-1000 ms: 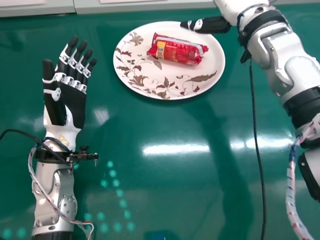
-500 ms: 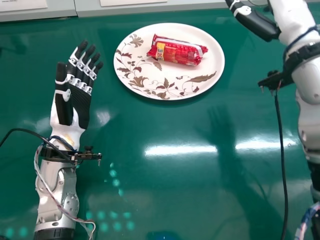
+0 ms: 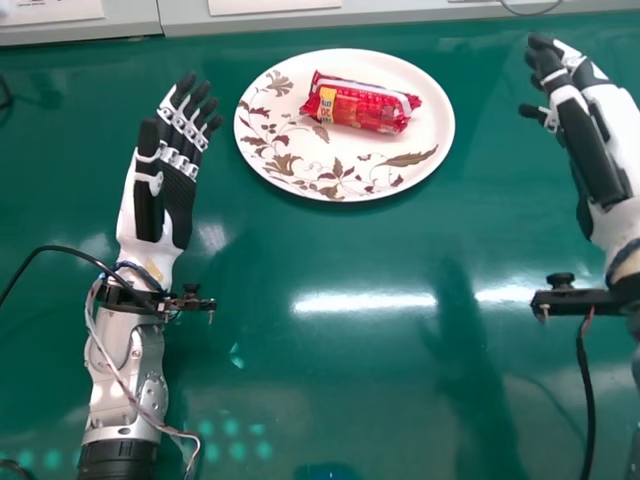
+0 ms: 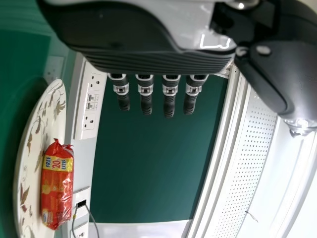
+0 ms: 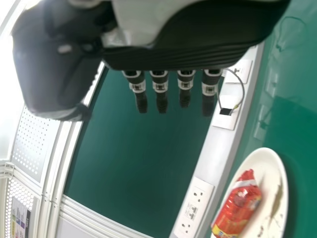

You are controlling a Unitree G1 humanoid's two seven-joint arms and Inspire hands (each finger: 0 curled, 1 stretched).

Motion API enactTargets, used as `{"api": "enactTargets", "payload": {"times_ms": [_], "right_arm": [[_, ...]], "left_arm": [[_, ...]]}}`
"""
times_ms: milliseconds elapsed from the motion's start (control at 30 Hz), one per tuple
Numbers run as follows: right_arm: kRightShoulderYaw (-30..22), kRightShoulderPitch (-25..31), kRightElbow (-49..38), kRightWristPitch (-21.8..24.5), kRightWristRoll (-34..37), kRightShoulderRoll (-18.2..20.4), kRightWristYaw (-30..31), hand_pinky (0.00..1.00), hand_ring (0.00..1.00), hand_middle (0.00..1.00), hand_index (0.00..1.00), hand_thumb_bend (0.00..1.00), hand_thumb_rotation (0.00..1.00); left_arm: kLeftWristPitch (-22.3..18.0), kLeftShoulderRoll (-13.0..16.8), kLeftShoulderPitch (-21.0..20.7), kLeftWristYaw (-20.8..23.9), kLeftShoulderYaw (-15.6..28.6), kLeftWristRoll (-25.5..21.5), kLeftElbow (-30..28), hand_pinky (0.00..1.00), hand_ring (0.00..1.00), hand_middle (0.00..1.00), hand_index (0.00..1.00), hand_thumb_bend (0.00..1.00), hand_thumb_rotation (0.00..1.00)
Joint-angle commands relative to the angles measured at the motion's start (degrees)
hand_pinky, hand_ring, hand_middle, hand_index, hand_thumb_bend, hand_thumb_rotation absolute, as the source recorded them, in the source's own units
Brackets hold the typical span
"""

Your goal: Pick up biscuit and place it in the plate

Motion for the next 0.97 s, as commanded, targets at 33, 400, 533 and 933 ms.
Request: {"api": "enactTargets", "payload": {"times_ms": [33, 400, 533, 933], "right_arm": [[-0.1, 5.5, -3.4, -2.6, -0.1, 0.8, -1.6, 0.91, 0.96, 0.99, 0.99, 0.62, 0.47], [2.7, 14.6, 2.7, -20.0, 1.0, 4.6, -6.0, 0.90, 0.96, 0.96, 0.94, 0.47, 0.42], [4.5, 15.2, 6.1, -24.4, 1.1, 6.9, -8.1, 0.92, 0.95, 0.95, 0.93, 0.41, 0.39], [11.6, 16.8, 15.2, -38.3, -3.8, 11.7, -15.1, 0.75, 0.84, 0.86, 0.84, 0.37, 0.40]], "left_arm": [[-0.5, -1.5, 3.2, 1.7, -1.2, 1.3, 1.9, 1.00, 1.00, 1.00, 1.00, 0.93, 0.82], [-0.1, 0.8, 7.3, 3.3, -0.4, 2.5, -1.8, 1.00, 1.00, 1.00, 1.00, 0.93, 0.83], [2.6, 1.4, 9.0, 4.0, -0.6, 2.2, -4.3, 1.00, 1.00, 1.00, 1.00, 0.97, 0.82], [5.0, 1.9, 9.4, 7.2, -0.1, 3.0, -6.6, 1.00, 1.00, 0.99, 0.99, 1.00, 0.76]]}}
